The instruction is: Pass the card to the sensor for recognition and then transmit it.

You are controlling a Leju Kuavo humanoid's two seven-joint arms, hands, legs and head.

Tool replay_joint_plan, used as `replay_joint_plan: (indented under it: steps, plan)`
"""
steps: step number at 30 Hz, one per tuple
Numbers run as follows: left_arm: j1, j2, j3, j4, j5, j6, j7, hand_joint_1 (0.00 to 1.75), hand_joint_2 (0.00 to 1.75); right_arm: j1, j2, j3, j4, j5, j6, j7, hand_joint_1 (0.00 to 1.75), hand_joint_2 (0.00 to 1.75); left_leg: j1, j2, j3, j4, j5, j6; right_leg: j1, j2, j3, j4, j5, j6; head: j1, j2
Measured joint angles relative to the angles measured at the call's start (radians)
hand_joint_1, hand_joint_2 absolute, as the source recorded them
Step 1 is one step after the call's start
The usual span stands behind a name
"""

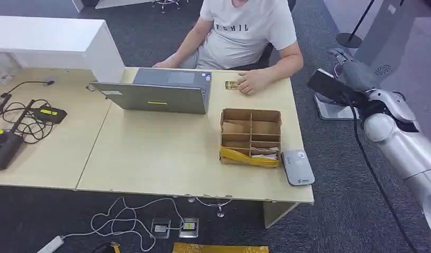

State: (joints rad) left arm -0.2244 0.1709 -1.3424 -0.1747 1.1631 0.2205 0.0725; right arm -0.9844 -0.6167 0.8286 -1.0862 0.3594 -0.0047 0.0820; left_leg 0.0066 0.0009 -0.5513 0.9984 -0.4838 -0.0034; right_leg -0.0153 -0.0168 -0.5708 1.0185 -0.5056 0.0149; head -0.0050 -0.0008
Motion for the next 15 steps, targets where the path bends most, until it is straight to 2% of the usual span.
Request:
replay_joint_plan:
  steps: [8,15]
  plan:
    - [0.003,0.002,0.001,0.000,0.007,-0.001,-0.004,0.00,0.00,0.030,-0.088,0.001,-0.175,-0.048,0.035,0.088,0.00,1.75,0.000,0.000,0.000,0.000,0.000,0.000,0.000,0.001,0.000,0.000,0.000,0.000,0.000,0.000]
    - [0.006,0.007,0.009,0.000,0.017,0.000,-0.004,0.00,0.00,0.108,-0.180,0.011,-0.300,-0.107,-0.024,0.148,0.00,1.75,0.000,0.000,0.000,0.000,0.000,0.000,0.000,0.000,0.000,0.000,0.000,0.000,0.000,0.000]
